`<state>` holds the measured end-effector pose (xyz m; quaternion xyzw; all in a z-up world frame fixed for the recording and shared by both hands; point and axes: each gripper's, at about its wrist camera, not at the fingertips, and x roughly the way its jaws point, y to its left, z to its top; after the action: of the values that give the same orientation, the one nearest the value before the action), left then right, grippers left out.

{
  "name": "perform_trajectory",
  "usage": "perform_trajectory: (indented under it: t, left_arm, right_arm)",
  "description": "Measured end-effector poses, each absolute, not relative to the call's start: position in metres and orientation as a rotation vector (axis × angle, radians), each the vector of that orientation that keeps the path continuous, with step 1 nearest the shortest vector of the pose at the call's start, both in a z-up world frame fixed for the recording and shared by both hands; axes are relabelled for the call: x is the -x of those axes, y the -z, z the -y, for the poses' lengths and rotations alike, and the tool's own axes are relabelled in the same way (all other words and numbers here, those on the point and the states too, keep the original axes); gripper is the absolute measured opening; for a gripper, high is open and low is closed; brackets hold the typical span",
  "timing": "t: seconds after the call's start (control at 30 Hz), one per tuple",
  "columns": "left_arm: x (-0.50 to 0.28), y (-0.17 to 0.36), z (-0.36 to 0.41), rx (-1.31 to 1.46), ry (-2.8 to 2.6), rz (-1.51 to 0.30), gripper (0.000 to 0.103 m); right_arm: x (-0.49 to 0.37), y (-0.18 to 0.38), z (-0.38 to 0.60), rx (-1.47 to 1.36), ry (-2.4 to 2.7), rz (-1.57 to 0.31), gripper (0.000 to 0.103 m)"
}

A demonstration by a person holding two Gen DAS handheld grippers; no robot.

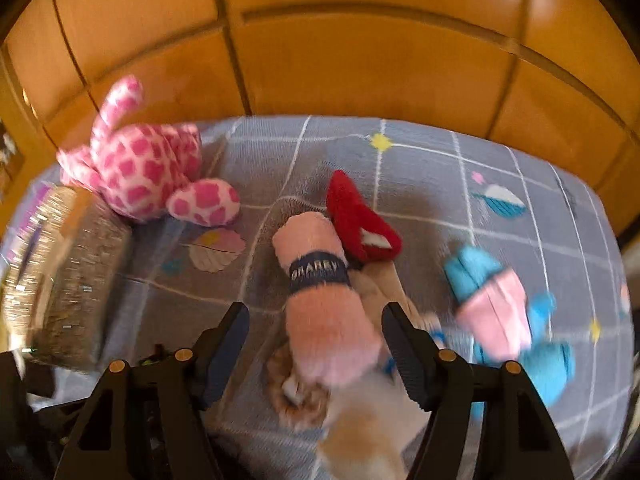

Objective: Organize soft objects
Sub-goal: 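Grasp the black beaded hair with the left gripper while the right gripper grasps the pink GRAREY dishcloth, then carry the black beaded hair into the gold tray and release it with the left gripper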

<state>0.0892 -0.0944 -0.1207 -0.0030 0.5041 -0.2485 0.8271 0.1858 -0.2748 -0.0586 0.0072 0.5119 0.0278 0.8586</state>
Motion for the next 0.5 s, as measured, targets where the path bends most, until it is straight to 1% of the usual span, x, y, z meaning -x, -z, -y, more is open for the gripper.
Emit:
perform_trajectory:
  t: [0.1,0.13,0.17,0.2,0.27,0.37,0.5]
  left_arm:
    - [-0.088,0.122,0.094,0.002,0.526,-1.064,0.033]
    - [-0.088,0.122,0.095,0.001,0.527,-1.063,0.033]
    - [-0.087,0.122,0.095,0.001,0.528,-1.060,0.033]
    - [-0.086,0.123,0.095,0.002,0.530,-1.056,0.033]
    - [-0.085,0.125,0.095,0.002,0.529,-1.051,0.033]
    - [-0.084,0.126,0.096,-0.007,0.524,-1.041,0.032]
    - [-0.078,0.124,0.096,-0.018,0.517,-1.044,0.028]
  right_arm:
    - [-0.210,0.078,0.266,0.064,-0.052,-1.149,0.070]
    - [-0.213,0.083,0.266,0.073,-0.051,-1.164,0.066]
    - [-0.218,0.092,0.265,0.086,-0.053,-1.197,0.047]
    - [-0.220,0.096,0.264,0.096,-0.045,-1.208,0.035]
    - [-0.217,0.094,0.267,0.088,-0.041,-1.177,0.033]
    - [-0.201,0.074,0.276,-0.004,-0.056,-1.091,0.033]
    - [-0.173,0.055,0.281,-0.124,-0.142,-1.037,0.033]
